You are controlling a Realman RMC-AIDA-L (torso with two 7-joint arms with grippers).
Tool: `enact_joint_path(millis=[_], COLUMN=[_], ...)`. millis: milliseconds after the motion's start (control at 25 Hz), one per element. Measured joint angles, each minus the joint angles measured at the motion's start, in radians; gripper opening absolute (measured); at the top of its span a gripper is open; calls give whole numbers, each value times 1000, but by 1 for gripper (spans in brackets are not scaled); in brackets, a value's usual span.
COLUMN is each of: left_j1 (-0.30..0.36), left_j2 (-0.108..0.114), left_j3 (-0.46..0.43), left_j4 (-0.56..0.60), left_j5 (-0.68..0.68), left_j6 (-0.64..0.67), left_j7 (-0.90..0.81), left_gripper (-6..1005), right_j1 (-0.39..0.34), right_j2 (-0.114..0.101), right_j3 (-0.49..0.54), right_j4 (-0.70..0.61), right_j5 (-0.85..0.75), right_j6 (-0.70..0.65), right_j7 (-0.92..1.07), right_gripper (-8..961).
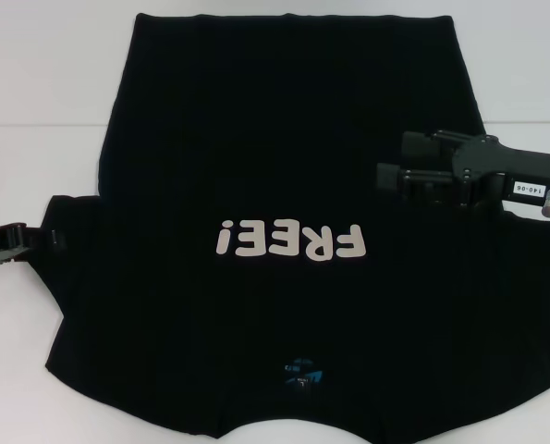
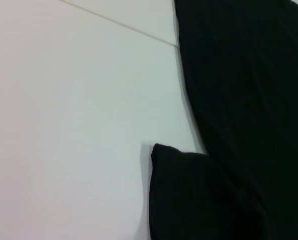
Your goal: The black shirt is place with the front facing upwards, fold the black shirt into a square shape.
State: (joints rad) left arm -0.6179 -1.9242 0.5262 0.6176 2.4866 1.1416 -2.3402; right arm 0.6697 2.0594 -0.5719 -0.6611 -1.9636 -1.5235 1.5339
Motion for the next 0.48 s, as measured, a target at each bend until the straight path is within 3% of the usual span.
enact_joint_path(millis=[160,280,480], left_j1=[2,2,3], left_j2=[-2,-2,-2], left_j3=[1,1,9], left_j4=[0,0,6], left_j5=[0,1,2], left_j6=[-2,-12,-29], left_j7=[8,18,35], left_gripper=[711,474,349], right_j1=[-1,-1,-1], right_j2=[1,1,2], right_j3=[2,2,1], right_j4=[0,0,0], right_j5=[0,0,5], right_j6=[0,0,-2], right_j7=[0,0,-1], right_gripper=[907,906,904])
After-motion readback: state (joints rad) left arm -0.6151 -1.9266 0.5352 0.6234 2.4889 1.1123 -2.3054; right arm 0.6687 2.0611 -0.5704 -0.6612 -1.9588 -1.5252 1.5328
